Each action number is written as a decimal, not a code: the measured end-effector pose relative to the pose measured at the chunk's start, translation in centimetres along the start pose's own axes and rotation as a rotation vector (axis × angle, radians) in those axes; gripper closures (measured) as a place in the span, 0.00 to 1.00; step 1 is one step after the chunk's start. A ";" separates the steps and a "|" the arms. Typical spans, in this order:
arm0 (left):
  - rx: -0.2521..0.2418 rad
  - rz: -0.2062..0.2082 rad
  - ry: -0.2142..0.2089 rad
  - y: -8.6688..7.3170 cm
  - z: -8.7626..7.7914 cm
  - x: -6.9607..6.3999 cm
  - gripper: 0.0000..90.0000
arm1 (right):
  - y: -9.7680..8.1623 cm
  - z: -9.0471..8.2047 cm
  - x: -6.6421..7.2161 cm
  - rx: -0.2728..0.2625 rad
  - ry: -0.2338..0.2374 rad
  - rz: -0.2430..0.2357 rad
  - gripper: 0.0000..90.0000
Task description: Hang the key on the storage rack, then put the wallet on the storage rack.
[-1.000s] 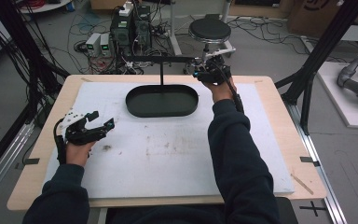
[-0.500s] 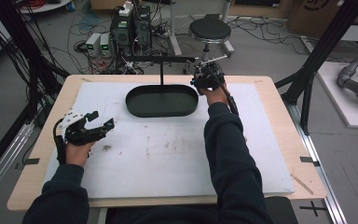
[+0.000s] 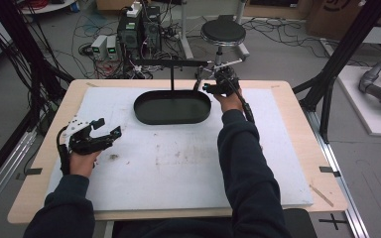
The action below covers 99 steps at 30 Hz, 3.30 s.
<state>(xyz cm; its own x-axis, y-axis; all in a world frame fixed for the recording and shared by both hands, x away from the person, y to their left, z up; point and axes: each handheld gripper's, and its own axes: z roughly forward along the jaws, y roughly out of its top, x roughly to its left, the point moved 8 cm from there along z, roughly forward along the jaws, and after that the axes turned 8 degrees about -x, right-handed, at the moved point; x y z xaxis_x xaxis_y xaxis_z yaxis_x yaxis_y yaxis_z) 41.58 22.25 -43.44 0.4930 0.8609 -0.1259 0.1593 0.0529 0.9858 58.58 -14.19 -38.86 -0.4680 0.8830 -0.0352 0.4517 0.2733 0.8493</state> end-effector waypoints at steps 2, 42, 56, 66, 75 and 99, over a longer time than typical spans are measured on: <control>-0.001 0.000 0.003 0.0 0.0 0.0 0.25 | 0.3 -0.9 -0.5 -0.013 -0.002 -0.016 0.51; 0.004 0.050 -0.013 0.1 0.4 -0.6 0.20 | -15.1 -15.3 -5.7 -0.096 0.001 -0.112 0.23; 0.010 0.062 -0.017 0.2 0.6 -1.1 0.20 | -17.6 -14.9 -5.7 0.026 0.043 -0.110 0.23; 0.020 0.056 -0.022 0.0 0.8 -1.1 0.21 | -19.0 -14.6 -5.5 0.128 0.131 -0.004 0.27; 0.035 0.051 -0.024 -0.3 1.0 -1.2 0.21 | -19.8 -13.1 -4.6 0.165 0.260 -0.029 0.34; 0.034 0.054 -0.015 -0.2 0.9 -1.1 0.21 | -16.9 -11.6 -4.2 0.123 -0.061 0.215 0.20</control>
<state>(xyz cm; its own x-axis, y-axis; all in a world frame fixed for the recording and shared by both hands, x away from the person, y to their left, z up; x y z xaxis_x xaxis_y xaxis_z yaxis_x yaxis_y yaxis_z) 41.78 20.81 -43.57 0.5144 0.8543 -0.0748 0.1611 -0.0106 0.9869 44.09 -26.93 -46.93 -0.3064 0.9461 0.1049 0.6264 0.1174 0.7706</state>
